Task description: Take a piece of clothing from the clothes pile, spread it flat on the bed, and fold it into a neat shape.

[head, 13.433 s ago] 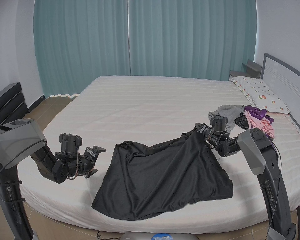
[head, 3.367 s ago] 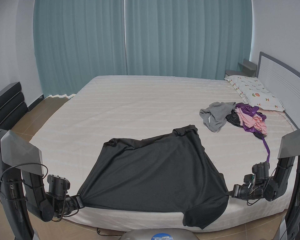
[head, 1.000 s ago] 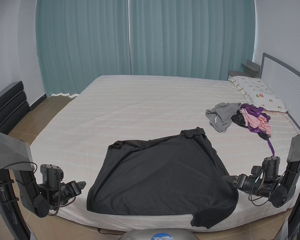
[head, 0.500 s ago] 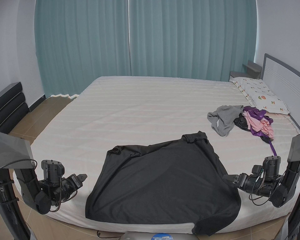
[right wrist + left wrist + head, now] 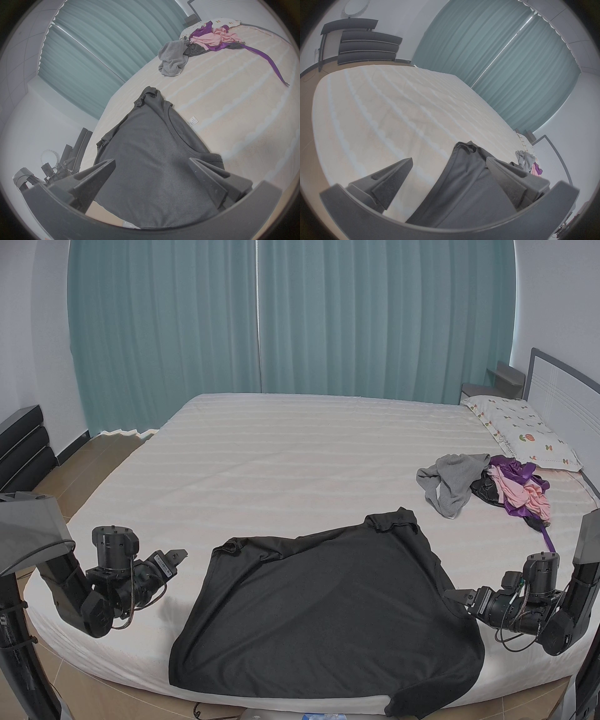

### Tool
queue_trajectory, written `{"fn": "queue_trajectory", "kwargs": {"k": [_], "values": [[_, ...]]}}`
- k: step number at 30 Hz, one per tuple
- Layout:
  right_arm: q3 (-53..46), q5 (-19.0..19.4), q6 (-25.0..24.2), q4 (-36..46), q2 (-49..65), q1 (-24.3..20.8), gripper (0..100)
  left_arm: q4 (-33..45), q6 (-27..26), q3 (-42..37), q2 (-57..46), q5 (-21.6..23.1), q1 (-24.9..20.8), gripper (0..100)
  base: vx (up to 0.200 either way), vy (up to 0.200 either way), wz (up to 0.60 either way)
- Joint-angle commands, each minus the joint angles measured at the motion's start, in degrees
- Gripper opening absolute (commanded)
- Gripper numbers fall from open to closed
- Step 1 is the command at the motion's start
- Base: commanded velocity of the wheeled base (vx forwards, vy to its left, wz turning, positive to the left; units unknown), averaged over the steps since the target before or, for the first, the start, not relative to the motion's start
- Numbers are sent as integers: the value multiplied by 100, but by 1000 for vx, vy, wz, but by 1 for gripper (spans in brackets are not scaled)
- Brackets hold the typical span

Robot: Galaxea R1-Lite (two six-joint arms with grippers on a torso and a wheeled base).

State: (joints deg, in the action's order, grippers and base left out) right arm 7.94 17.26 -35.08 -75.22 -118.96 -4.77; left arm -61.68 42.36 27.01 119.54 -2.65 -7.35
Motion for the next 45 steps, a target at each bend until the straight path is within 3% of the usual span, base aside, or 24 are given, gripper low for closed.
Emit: {"fn": "queue_trajectory", "kwargs": {"k": [1,8,20,35,45], "values": [[24,5,-95,-2,-22,-24,100,684,18,999,245,221,-144,100,0,0,0],[-11,5,-104,-2,-31,-77,100,877,9,2115,957,634,-364,100,0,0,0],[-20,-4,-95,-72,-189,-59,100,957,-70,3723,2205,511,-706,100,0,0,0],[-3,-30,-69,-204,-435,-68,100,1009,712,3258,1581,511,-785,100,0,0,0],[-29,-39,-77,-301,-497,-139,100,1537,712,3662,1977,537,-847,100,0,0,0]]}}
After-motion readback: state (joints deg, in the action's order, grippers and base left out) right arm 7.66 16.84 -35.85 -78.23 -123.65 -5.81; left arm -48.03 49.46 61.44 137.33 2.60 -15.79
